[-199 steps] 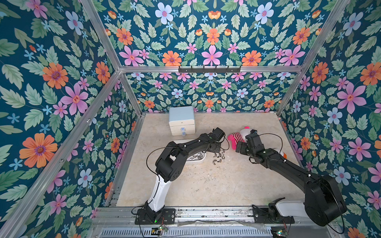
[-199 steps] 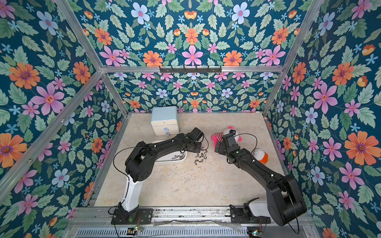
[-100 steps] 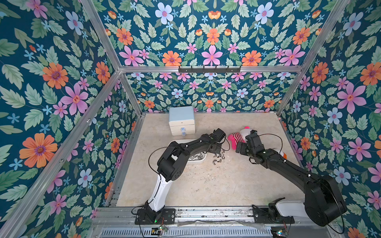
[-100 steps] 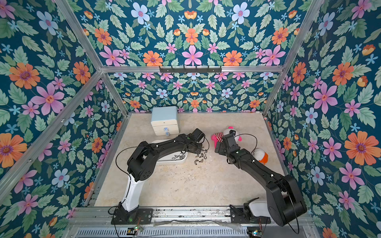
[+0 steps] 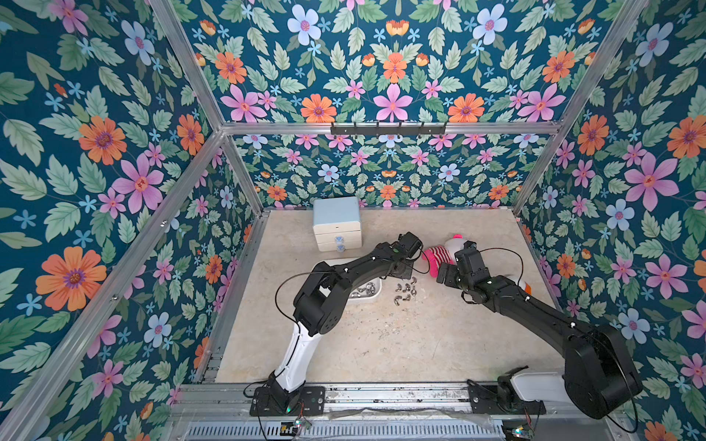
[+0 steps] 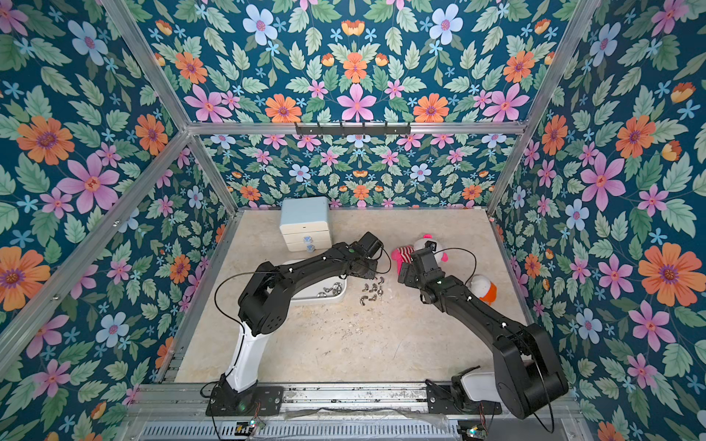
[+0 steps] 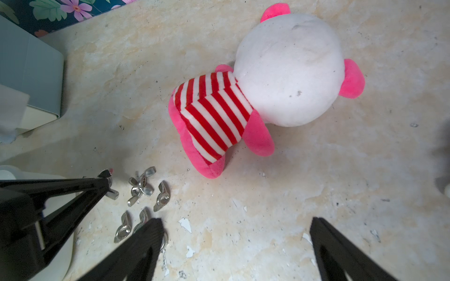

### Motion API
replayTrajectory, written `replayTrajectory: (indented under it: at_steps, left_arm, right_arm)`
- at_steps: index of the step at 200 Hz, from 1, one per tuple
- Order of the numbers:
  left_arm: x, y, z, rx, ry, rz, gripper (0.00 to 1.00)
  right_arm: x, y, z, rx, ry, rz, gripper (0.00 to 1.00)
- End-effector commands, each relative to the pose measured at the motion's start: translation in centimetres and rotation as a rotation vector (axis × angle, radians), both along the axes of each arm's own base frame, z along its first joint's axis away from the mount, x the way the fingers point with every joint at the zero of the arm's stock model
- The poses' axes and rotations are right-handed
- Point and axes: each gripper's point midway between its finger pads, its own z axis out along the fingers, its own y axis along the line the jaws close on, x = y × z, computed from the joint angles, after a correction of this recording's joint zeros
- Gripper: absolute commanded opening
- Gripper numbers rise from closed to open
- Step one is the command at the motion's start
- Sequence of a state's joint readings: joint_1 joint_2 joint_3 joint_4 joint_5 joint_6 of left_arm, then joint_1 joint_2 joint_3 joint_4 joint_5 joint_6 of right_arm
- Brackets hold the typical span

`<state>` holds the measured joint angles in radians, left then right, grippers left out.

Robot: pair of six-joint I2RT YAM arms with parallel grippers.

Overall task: Take out the wing nut from the storage box
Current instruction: Place the wing nut at the center of the board.

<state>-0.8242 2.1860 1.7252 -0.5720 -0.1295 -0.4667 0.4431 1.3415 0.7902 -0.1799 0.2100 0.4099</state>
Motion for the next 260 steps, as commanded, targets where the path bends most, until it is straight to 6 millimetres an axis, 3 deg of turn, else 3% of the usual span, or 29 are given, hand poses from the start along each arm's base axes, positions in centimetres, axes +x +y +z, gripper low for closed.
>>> replayTrajectory:
  at_steps: [1, 93, 189, 210, 260]
  left_arm:
    - [-0.3, 1.3, -1.0, 0.098, 0.019, 0.005, 0.13]
    - [-1.0, 1.7, -2.8, 0.145, 0.079, -0.005, 0.15]
    - [-1.6, 1.4, -2.9, 0.128, 0.102, -0.021, 0.19]
    - [-1.5, 1.8, -2.0, 0.126, 0.081, -0.003, 0.24]
    - [-0.5, 1.7, 3.0, 0.047, -0.017, 0.019, 0.41]
  right_arm:
    - [0.3, 0.2, 0.5, 0.015, -0.020, -0.007, 0.99]
    - [0.5, 0.3, 0.4, 0.015, -0.021, -0.002, 0.99]
    - [0.2, 0.1, 0.3, 0.019, -0.023, -0.009, 0.99]
    - [0.2, 0.0, 0.4, 0.018, -0.025, -0.009, 0.99]
    - [0.1, 0.0, 0.3, 0.019, -0.024, -0.011, 0.99]
